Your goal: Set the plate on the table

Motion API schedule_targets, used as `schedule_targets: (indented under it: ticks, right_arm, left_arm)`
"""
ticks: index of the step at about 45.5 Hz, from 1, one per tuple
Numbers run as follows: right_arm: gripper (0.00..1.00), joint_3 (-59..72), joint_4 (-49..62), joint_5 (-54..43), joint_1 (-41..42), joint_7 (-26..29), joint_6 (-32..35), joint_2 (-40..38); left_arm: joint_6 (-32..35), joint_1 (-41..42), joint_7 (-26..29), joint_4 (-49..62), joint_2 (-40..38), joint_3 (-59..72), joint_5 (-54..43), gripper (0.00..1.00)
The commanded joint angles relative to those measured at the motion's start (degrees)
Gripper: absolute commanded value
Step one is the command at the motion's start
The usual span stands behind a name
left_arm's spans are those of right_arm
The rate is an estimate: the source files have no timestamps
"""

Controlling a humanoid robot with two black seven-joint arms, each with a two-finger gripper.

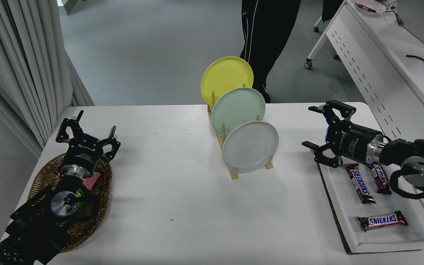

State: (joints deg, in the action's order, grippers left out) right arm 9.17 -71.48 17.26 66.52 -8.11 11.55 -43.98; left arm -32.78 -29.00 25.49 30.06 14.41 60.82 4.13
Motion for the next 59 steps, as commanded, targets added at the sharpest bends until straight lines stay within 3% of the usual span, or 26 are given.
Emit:
schedule_targets:
  ticks: [1, 14, 28, 38, 59]
  right_arm:
    - [1.0, -2.41, -1.12, 1.02, 2.56, 6.26, -4.16, 3.36]
    - [1.0, -3.73, 4.32, 1.37, 2.47, 6.97, -14.54, 11.98]
    - [1.0, -4.34, 12.5, 1.54, 2.74, 11.45, -16.73, 22.08]
    - [1.0, -5.13, 15.84, 1.72, 3.35, 11.71, -20.52, 27.45]
    - [0.99, -5.4, 19.62, 1.72, 4.06, 14.0, -22.36, 30.0]
  left_arm:
    - [0.0, 0.0, 0.0, 0.0, 0.0, 0.0, 0.0, 1.0]
    - [0.0, 0.0, 0.0, 0.0, 0.0, 0.0, 0.0, 1.0]
    - [0.0, 0.0, 0.0, 0.0, 0.0, 0.0, 0.0, 1.0]
    - [0.0, 0.0, 0.0, 0.0, 0.0, 0.0, 0.0, 1.0]
    - [0.0, 0.0, -0.09, 0.0, 0.0, 0.0, 0.0, 1.0]
